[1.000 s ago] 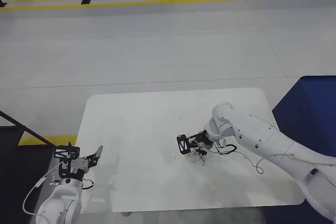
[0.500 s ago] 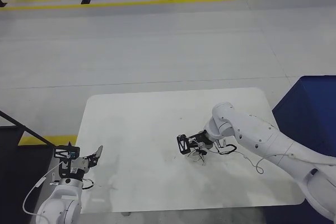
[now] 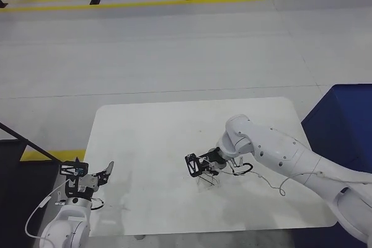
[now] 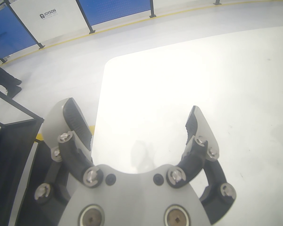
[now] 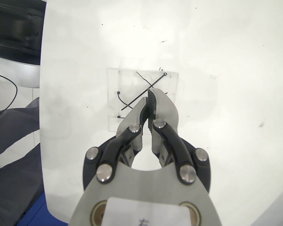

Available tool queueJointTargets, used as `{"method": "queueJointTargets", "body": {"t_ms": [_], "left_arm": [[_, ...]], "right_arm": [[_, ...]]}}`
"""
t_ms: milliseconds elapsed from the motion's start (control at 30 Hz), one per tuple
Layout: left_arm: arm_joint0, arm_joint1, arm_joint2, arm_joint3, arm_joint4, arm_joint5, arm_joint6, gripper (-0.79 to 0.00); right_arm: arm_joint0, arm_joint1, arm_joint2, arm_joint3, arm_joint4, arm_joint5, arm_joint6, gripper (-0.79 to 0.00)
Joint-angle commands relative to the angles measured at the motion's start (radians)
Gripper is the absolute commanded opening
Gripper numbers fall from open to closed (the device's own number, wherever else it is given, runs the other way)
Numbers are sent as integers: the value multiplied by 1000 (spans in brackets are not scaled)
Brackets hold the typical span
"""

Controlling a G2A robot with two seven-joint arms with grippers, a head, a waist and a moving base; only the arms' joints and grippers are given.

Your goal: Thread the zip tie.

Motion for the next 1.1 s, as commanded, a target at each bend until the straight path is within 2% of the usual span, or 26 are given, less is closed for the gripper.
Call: {"method": "queueJointTargets", "body": {"t_ms": [0,267,400,500,633,800,900,1067], "left_arm": [[0,0,0,0,0,0,0,0],[0,0,0,0,0,0,0,0],[0,0,0,0,0,0,0,0],[0,0,0,0,0,0,0,0],[0,0,0,0,0,0,0,0],[0,0,0,0,0,0,0,0],[0,0,0,0,0,0,0,0],[0,0,0,0,0,0,0,0]], "right_arm": [[0,0,0,0,0,0,0,-779],[-14,13,22,-53,-49,0,-40,-785],[-26,24,17,-93,-65,1,-9,-785],[-35,16,0,-82,-69,31,31,-785],[-52,-11,0,-47,-84,43,43,-785],[-59,-52,0,26,-121,25,25,-634],[-61,-78,0,77,-137,8,7,-591],[-66,-118,0,128,-160,0,0,-573]]}}
